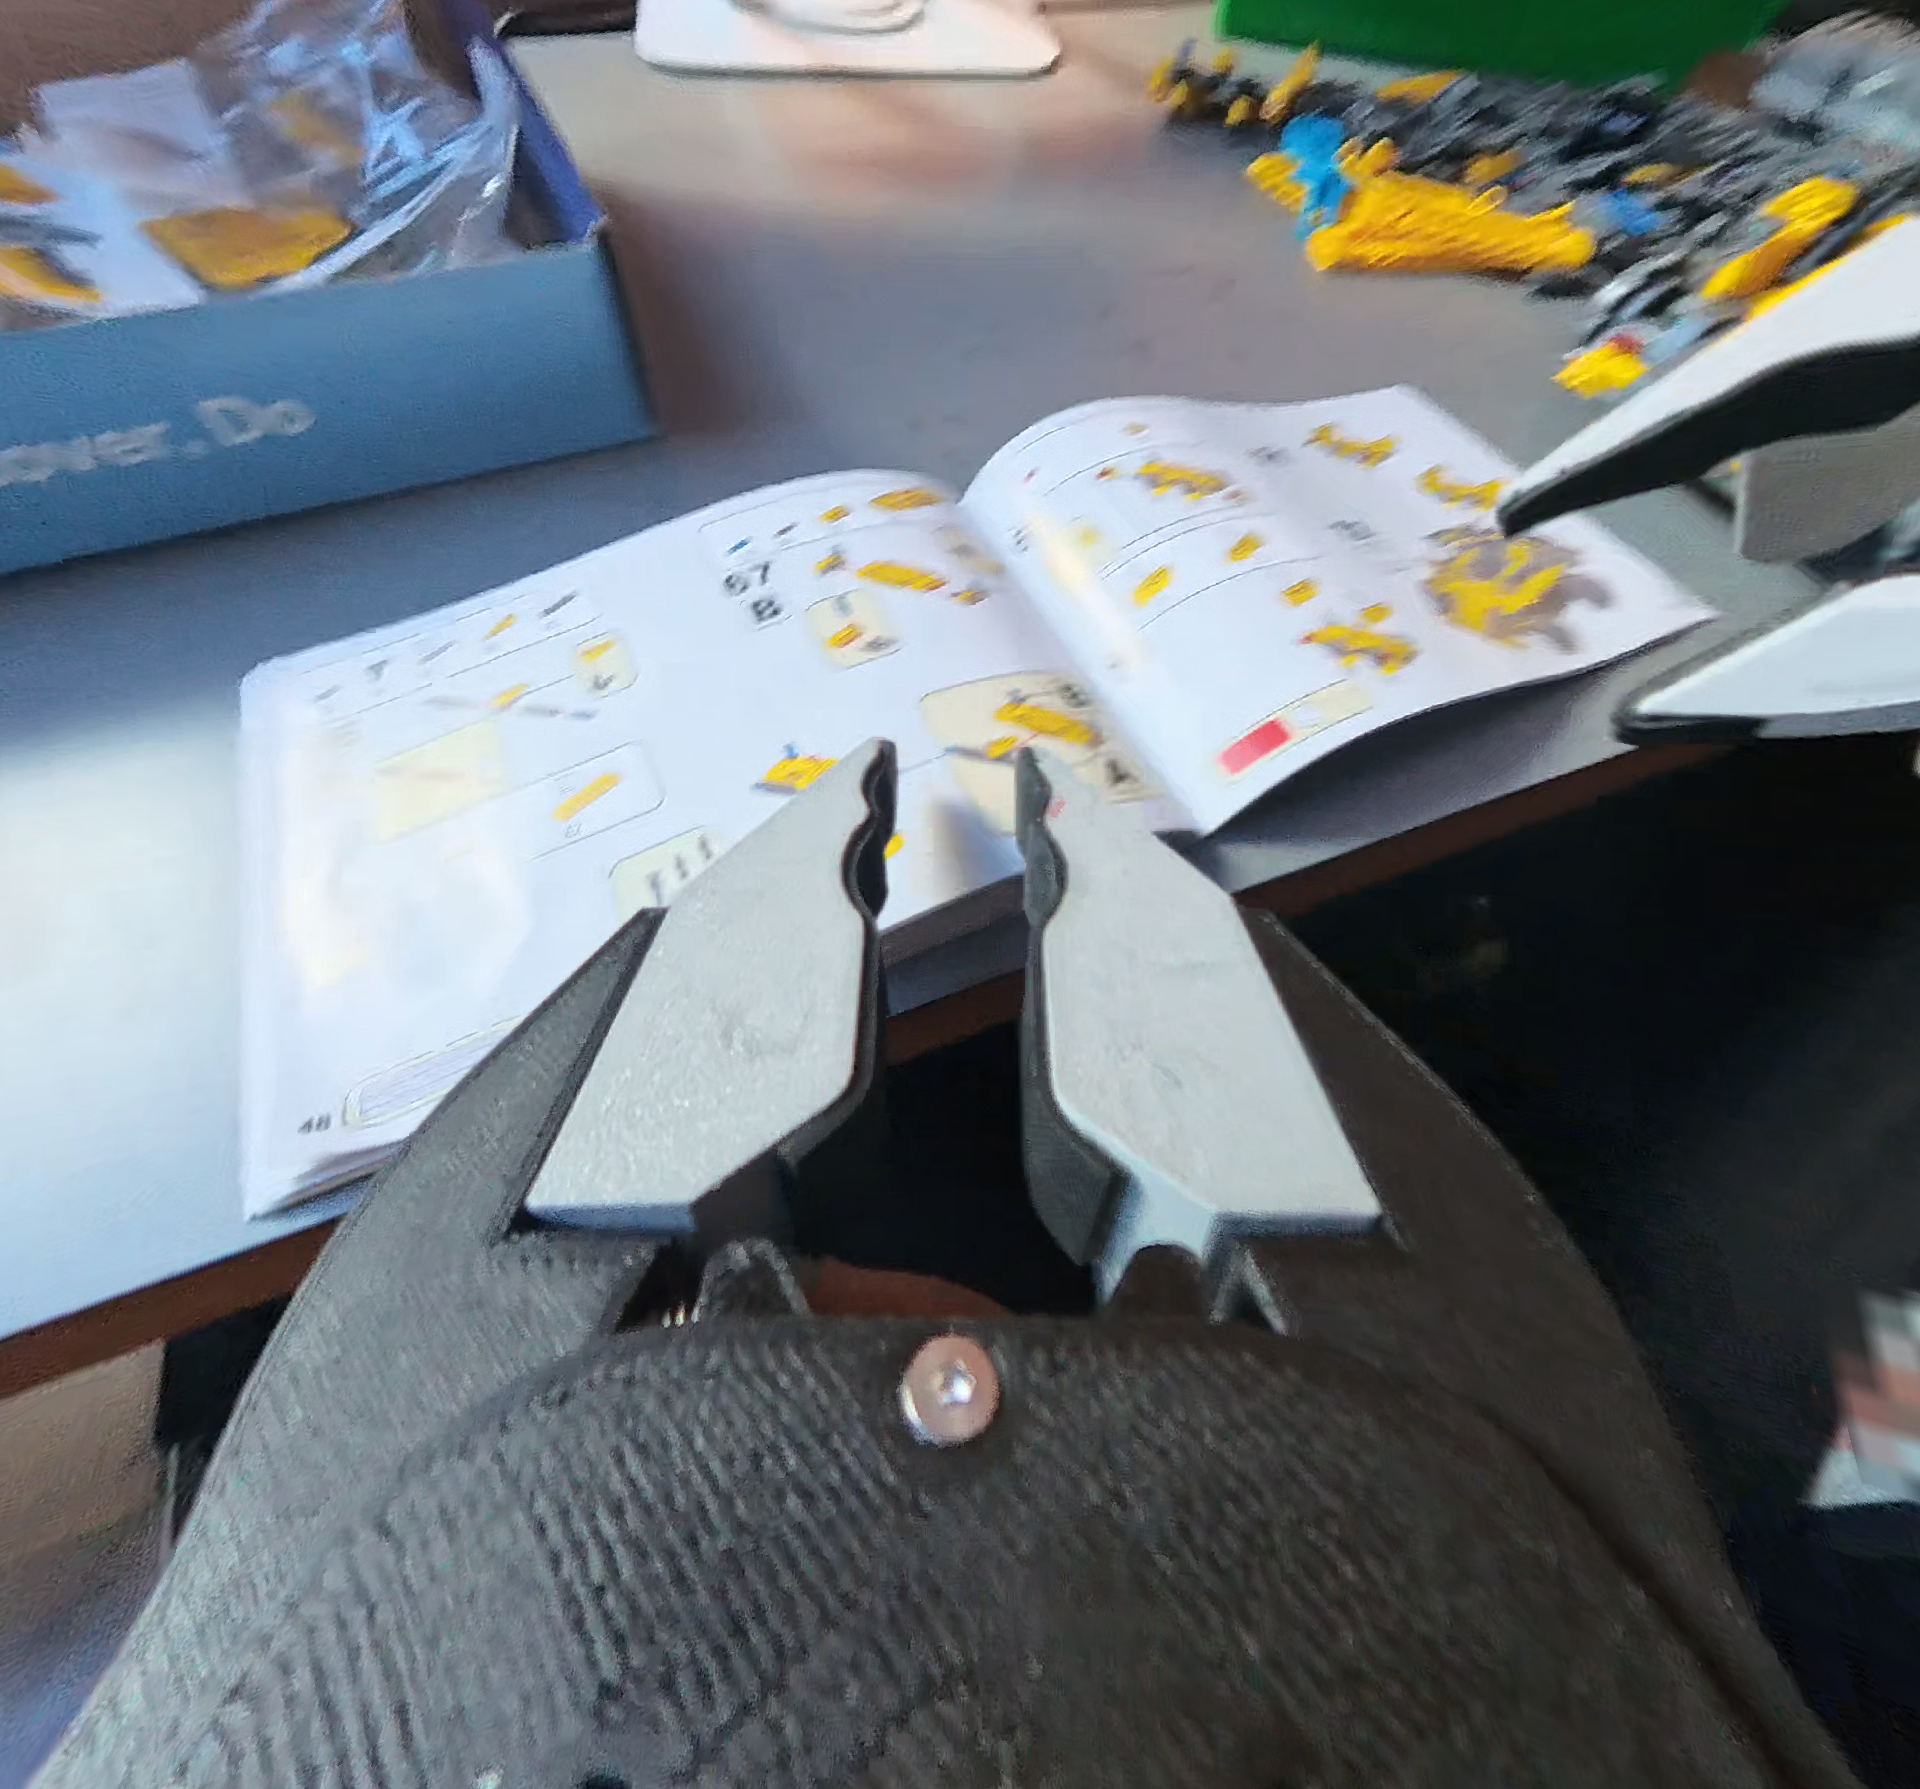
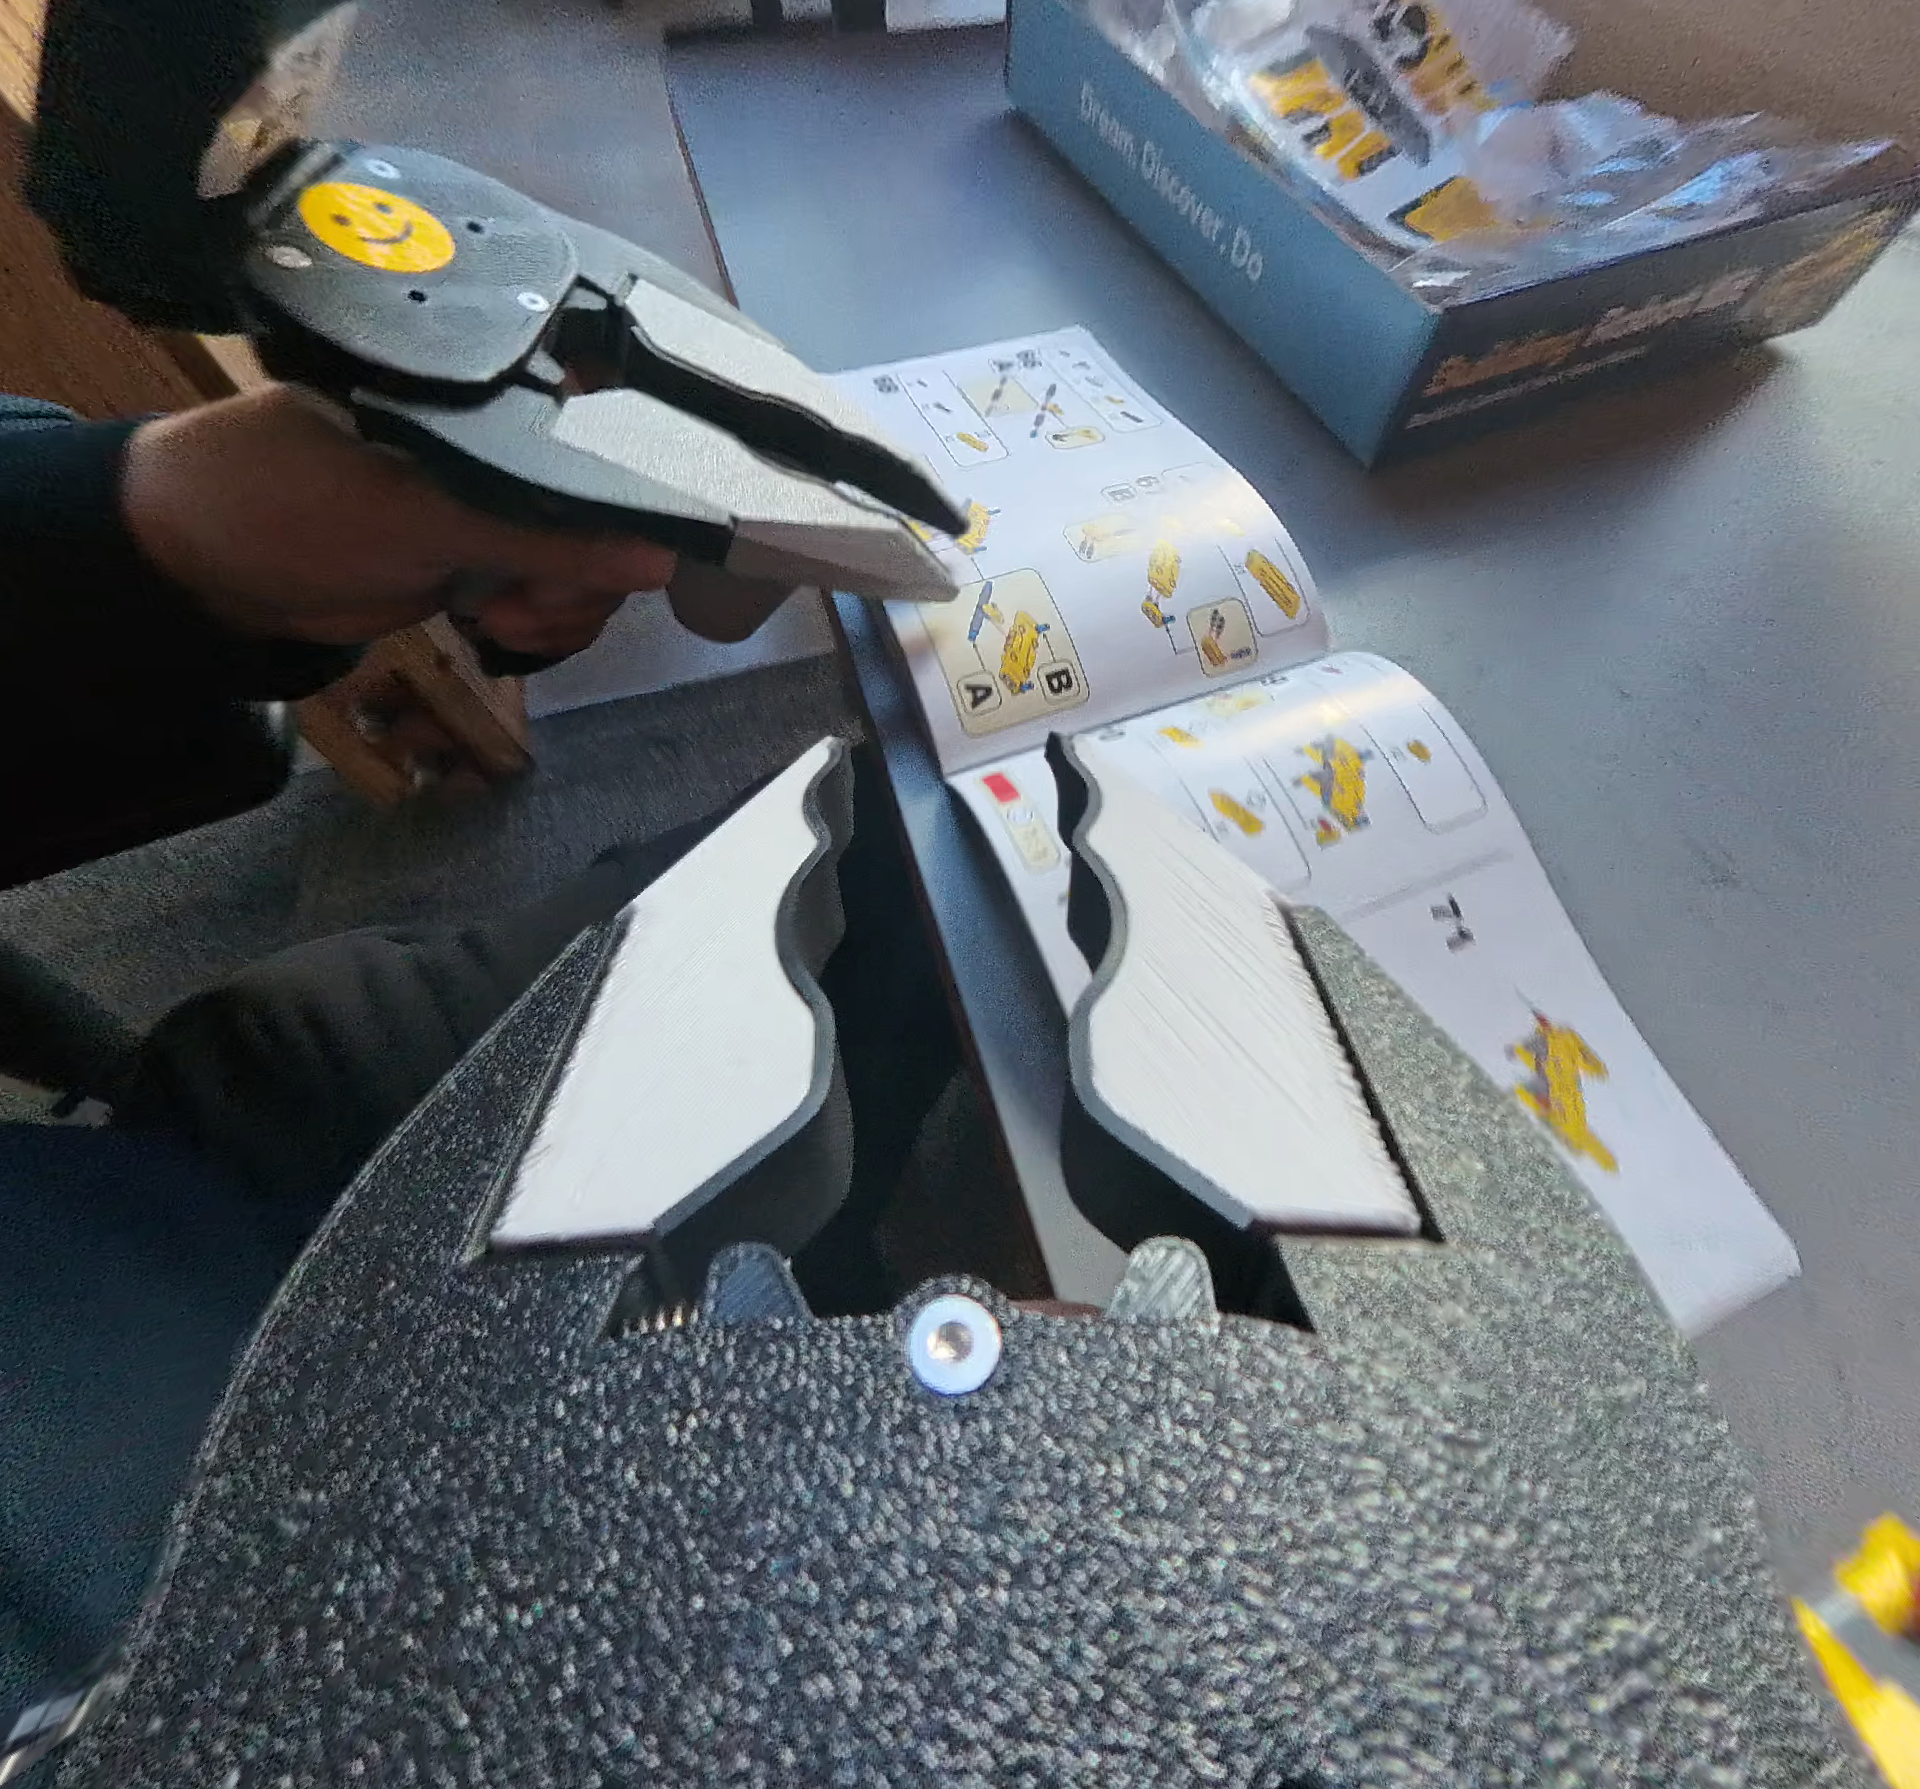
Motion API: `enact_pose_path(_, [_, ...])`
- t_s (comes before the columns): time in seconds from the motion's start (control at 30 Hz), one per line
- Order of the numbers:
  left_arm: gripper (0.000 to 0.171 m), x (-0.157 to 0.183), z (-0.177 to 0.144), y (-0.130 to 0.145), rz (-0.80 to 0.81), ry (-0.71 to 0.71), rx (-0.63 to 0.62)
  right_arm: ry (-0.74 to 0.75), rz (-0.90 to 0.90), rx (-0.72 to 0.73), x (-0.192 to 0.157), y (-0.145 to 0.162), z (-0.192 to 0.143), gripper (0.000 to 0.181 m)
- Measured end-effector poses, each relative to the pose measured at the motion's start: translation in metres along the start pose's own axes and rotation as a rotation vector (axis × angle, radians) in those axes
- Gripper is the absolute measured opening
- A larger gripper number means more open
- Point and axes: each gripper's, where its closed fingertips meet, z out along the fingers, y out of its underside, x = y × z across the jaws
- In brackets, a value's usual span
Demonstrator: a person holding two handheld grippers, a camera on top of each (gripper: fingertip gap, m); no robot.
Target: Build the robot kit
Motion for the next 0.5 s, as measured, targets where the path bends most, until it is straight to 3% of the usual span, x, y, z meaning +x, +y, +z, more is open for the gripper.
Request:
enact_pose_path(0.1, [0.010,-0.002,0.008,0.022,-0.029,-0.001,-0.085,0.027,-0.055,-0.140,0.005,0.003,0.039,0.030])
enact_pose_path(0.2, [0.002,0.001,0.005,0.024,-0.052,0.014,-0.083,0.064,-0.121,-0.299,0.021,0.019,0.062,0.021])
enact_pose_path(0.4, [0.000,0.013,-0.003,0.028,-0.195,0.119,-0.065,-0.053,-0.072,-0.425,0.033,0.041,0.058,0.008])
enact_pose_path(0.5, [0.000,0.022,-0.003,0.028,-0.171,0.129,-0.063,-0.082,-0.062,-0.468,0.038,0.045,0.052,0.003])
